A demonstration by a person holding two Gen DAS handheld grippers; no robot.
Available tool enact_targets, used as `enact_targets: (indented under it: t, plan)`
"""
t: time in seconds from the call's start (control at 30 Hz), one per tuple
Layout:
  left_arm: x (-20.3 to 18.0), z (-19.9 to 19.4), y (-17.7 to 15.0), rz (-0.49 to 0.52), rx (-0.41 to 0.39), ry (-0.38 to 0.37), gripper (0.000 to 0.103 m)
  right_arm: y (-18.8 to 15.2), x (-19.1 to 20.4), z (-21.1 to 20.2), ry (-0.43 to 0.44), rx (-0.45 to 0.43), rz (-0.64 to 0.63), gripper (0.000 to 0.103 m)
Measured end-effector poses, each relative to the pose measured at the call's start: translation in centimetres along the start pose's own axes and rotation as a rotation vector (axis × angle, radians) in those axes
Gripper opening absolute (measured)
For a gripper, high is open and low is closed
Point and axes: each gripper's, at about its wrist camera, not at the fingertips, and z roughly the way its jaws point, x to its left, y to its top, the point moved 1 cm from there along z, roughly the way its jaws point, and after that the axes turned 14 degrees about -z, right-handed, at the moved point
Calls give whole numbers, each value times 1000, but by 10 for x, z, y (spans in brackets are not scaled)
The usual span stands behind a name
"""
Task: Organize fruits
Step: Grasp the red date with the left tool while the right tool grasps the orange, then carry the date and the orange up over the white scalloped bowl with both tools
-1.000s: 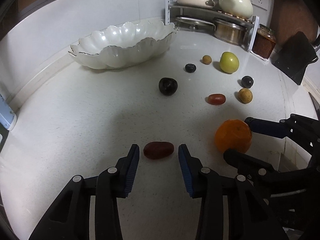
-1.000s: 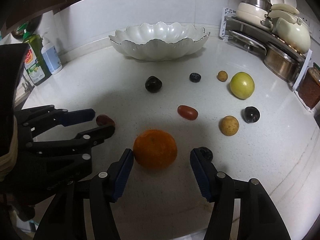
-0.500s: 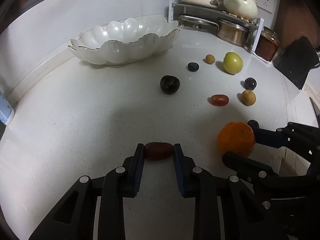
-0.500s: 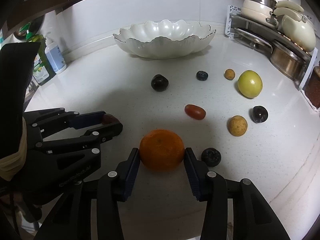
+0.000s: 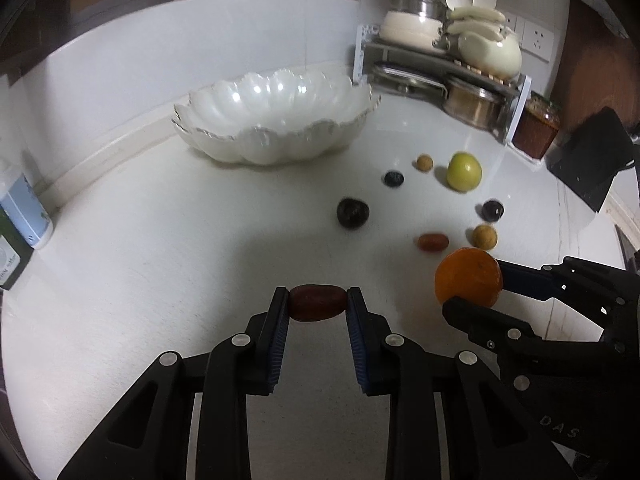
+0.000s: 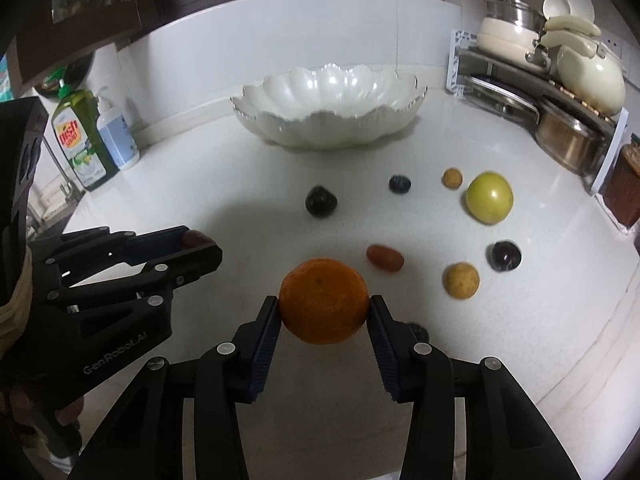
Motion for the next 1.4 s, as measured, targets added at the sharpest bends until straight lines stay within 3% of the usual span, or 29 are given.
enact_targets:
  t: [0.43, 1.03, 1.2, 1.4]
  plan:
    - [7, -34, 34, 3, -129, 22, 29, 40, -10, -21, -46, -135, 14, 46]
    - [21, -58, 121, 40, -318, 34, 29, 127, -27, -31, -134, -291, 10, 46]
    - [21, -56, 144, 57, -341, 42, 29, 156, -36, -27, -141, -305, -1, 46]
    - [18, -42, 171, 42, -313, 42, 29, 187, -49, -13, -124, -282, -20, 46]
